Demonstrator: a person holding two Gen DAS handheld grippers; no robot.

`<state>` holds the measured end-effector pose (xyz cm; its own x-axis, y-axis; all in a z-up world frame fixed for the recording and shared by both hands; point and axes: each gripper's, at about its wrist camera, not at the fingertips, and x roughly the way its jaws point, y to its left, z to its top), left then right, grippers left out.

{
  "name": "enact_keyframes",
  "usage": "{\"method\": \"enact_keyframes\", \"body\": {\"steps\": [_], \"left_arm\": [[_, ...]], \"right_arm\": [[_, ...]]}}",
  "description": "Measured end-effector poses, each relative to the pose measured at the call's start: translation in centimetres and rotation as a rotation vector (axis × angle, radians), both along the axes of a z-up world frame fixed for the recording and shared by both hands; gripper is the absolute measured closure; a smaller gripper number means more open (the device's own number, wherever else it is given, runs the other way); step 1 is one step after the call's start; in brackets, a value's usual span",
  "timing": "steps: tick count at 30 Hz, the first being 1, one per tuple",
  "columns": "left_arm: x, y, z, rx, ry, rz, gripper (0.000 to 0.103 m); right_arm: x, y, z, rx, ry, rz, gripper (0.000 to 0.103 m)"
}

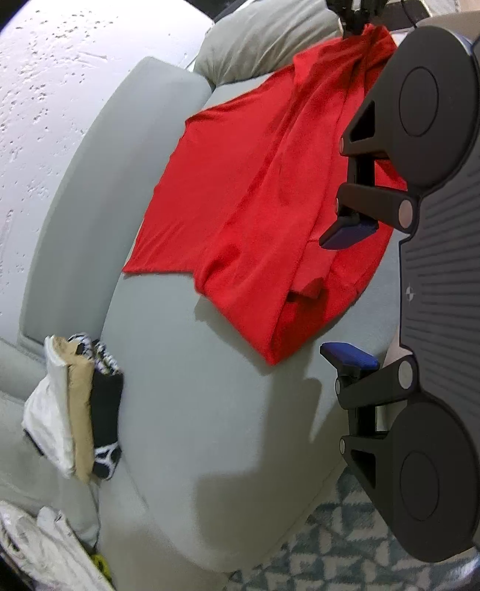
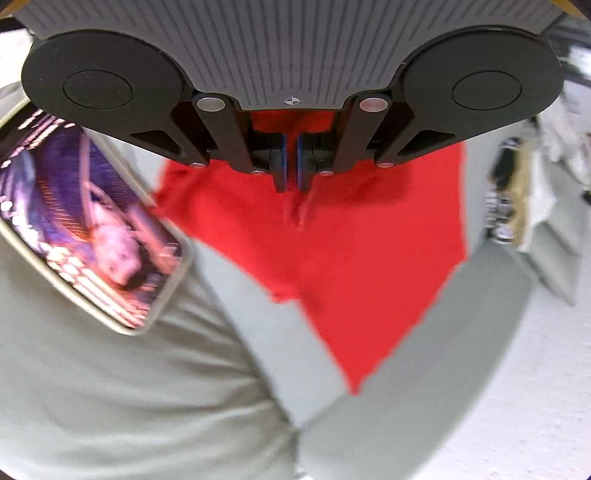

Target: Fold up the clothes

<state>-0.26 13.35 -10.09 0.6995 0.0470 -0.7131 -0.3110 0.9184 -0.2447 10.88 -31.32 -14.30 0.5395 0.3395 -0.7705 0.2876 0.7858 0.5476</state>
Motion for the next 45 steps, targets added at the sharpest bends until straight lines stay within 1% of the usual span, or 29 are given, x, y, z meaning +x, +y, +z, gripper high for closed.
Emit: {"method": "enact_keyframes", "body": {"steps": [1, 2, 3, 4, 6, 7, 8, 9, 11, 12, 14, 16, 19, 21, 23, 24, 25, 26, 27, 29, 30, 33, 34, 38, 39, 40, 42, 44, 45], "left_arm": [[-0.3, 0.3, 0.3, -0.003, -0.01, 0.023, 0.044], [-0.6, 0.7, 0.5, -0.007, -0.021, 0.047, 0.044], [-0.8, 1.6, 0.6, -0.04, -0.031, 0.084, 0.043], [-1.0, 2.5, 0.7, -0.072, -0.041, 0.121, 0.043], [-0.7, 4.3, 0.5, -0.09, -0.027, 0.189, 0.044], [-0.2, 4.8, 0.4, -0.075, 0.0, 0.208, 0.044], [0.6, 5.1, 0.1, -0.064, 0.035, 0.182, 0.045], [1.4, 5.3, -0.1, -0.052, 0.07, 0.156, 0.048], [3.0, 4.5, -0.4, 0.019, 0.13, 0.053, 0.051], [3.7, 3.8, -0.4, 0.084, 0.148, 0.003, 0.051], [4.7, 2.8, -0.4, 0.195, 0.167, -0.054, 0.052], [5.7, 1.8, -0.6, 0.29, 0.194, -0.118, 0.056], [6.6, 0.6, -1.5, 0.364, 0.234, -0.247, 0.062], [7.0, -0.1, -1.7, 0.424, 0.233, -0.294, 0.062], [7.3, 0.0, -1.9, 0.43, 0.23, -0.301, 0.063], [7.4, -0.1, -1.9, 0.428, 0.226, -0.311, 0.069], [7.5, -0.2, -1.9, 0.427, 0.222, -0.32, 0.077], [7.5, -0.3, -1.9, 0.426, 0.219, -0.33, 0.081], [7.6, -0.4, -1.9, 0.426, 0.215, -0.34, 0.087], [7.5, -1.6, -2.2, 0.496, 0.218, -0.37, 0.091], [7.5, -2.2, -2.3, 0.529, 0.223, -0.377, 0.093], [7.4, -3.2, -2.7, 0.602, 0.233, -0.398, 0.095], [7.4, -3.4, -2.7, 0.614, 0.235, -0.401, 0.095], [7.4, -3.1, -2.6, 0.616, 0.238, -0.397, 0.096], [7.3, -3.1, -2.6, 0.615, 0.24, -0.396, 0.096], [7.3, -3.2, -2.6, 0.615, 0.241, -0.395, 0.096], [7.2, -3.4, -2.5, 0.616, 0.244, -0.397, 0.096], [7.2, -3.6, -2.5, 0.621, 0.247, -0.4, 0.097], [7.2, -3.6, -2.5, 0.625, 0.248, -0.4, 0.097]], "right_arm": [[0.0, -0.3, -0.6, 0.017, 0.016, -0.005, 0.089], [0.0, -0.5, -0.7, 0.048, 0.01, -0.003, 0.085], [-0.2, -0.8, -0.7, 0.083, -0.002, 0.001, 0.071], [-0.3, -1.1, -0.7, 0.118, -0.013, 0.005, 0.054], [-0.3, -1.4, -0.9, 0.168, -0.023, 0.009, 0.044], [-0.3, -1.5, -1.1, 0.178, -0.024, 0.012, 0.044], [-0.3, -1.6, -1.3, 0.188, -0.024, 0.014, 0.044], [-0.2, -1.6, -1.5, 0.199, -0.025, 0.016, 0.045], [-0.5, -1.6, -1.6, 0.192, -0.046, 0.024, 0.047], [-0.5, -1.3, -1.6, 0.184, -0.057, 0.034, 0.049], [-0.5, -1.0, -1.6, 0.168, -0.077, 0.055, 0.054], [-0.1, -1.0, -1.8, 0.176, -0.087, 0.059, 0.054], [-0.1, -1.8, -2.3, 0.235, -0.079, 0.028, 0.056], [0.1, -2.4, -2.6, 0.274, -0.069, 0.006, 0.056], [0.0, -2.6, -2.8, 0.293, -0.071, -0.006, 0.056], [-0.1, -2.7, -2.8, 0.294, -0.075, -0.007, 0.057], [-0.2, -2.6, -2.8, 0.288, -0.081, -0.002, 0.058], [-0.2, -2.5, -2.8, 0.279, -0.088, 0.008, 0.058], [-0.3, -2.3, -2.7, 0.27, -0.098, 0.016, 0.058], [-0.2, -2.1, -2.6, 0.26, -0.114, 0.028, 0.058], [-0.2, -2.0, -2.5, 0.261, -0.122, 0.031, 0.057], [-0.2, -2.0, -2.1, 0.289, -0.145, 0.009, 0.034], [-0.2, -2.0, -2.0, 0.298, -0.151, 0.001, 0.033], [-0.3, -1.8, -1.8, 0.307, -0.135, 0.003, 0.033], [0.0, -1.4, -1.9, 0.278, -0.113, 0.028, 0.036], [0.3, -1.0, -2.0, 0.24, -0.087, 0.06, 0.044], [0.5, 0.3, -1.4, 0.115, -0.102, 0.124, 0.052], [0.8, 1.6, -0.9, 0.007, -0.118, 0.187, 0.057], [0.8, 2.4, -0.7, -0.073, -0.121, 0.21, 0.076]]}}
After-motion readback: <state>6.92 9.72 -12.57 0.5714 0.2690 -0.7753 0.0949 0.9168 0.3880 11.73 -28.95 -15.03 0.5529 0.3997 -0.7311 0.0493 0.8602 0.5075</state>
